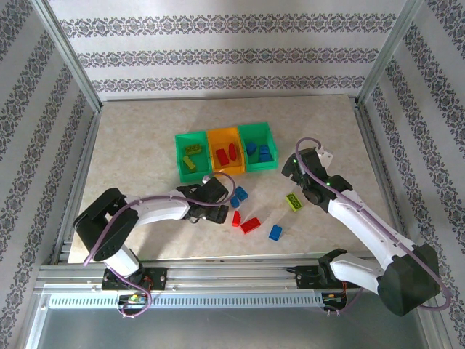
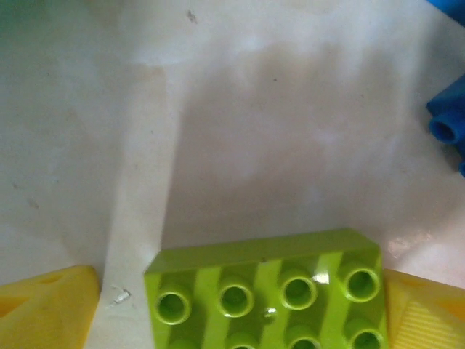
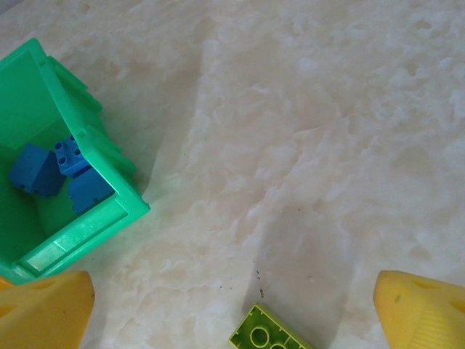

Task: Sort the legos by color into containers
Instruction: Place the lego in the container.

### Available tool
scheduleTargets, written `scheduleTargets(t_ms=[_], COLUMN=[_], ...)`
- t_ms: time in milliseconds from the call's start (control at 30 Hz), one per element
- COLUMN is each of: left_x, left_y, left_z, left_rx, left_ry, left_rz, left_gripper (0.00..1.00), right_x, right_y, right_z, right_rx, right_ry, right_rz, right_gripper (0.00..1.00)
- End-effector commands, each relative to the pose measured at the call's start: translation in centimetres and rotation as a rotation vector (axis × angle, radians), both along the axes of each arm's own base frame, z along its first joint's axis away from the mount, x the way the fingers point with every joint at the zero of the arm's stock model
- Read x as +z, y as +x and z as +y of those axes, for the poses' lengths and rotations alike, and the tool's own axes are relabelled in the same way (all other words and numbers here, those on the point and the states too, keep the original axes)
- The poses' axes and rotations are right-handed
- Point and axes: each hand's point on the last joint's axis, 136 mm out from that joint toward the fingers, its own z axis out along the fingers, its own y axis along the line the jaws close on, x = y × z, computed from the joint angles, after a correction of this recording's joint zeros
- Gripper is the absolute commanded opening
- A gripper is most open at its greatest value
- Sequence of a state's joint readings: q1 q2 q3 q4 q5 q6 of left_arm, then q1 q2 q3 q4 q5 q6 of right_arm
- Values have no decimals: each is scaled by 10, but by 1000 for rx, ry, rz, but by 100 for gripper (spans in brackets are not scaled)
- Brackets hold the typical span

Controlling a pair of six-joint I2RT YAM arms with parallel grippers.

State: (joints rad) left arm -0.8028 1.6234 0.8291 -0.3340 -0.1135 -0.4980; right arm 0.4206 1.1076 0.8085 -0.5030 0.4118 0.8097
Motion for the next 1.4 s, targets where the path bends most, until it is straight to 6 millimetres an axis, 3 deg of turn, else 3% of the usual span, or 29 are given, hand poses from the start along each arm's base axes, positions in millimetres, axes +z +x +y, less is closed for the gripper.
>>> scheduleTargets(t_ms=[0, 333, 600, 733, 1067, 1167, 1367], left_x=[-1, 6, 51, 80, 156, 165, 157], left_y=[8, 8, 24, 48, 134, 149, 168], left_z=[8, 10, 13, 24, 63, 76, 96], left_rx=[31, 28, 56, 106, 209, 247, 299], left_ry=[42, 49, 21, 10, -52, -40, -36], left_rz=[-8, -15, -136, -235, -419, -442, -424], left_gripper=[88, 57, 55, 54, 53, 52, 50], right_x=[-1, -4, -3, -5, 7, 4, 14], right_y=[-4, -7, -12, -17, -14, -14, -7], right_z=[-9, -10, -9, -13, -10, -9, -8], right_rx=[-31, -34, -25, -34, -12, -12, -6], right_ry=[-16, -13, 8, 7, 10, 10, 0], right_rz=[7, 13, 1, -8, -49, -43, -45], right_gripper=[98, 98, 98, 98, 98, 98, 98])
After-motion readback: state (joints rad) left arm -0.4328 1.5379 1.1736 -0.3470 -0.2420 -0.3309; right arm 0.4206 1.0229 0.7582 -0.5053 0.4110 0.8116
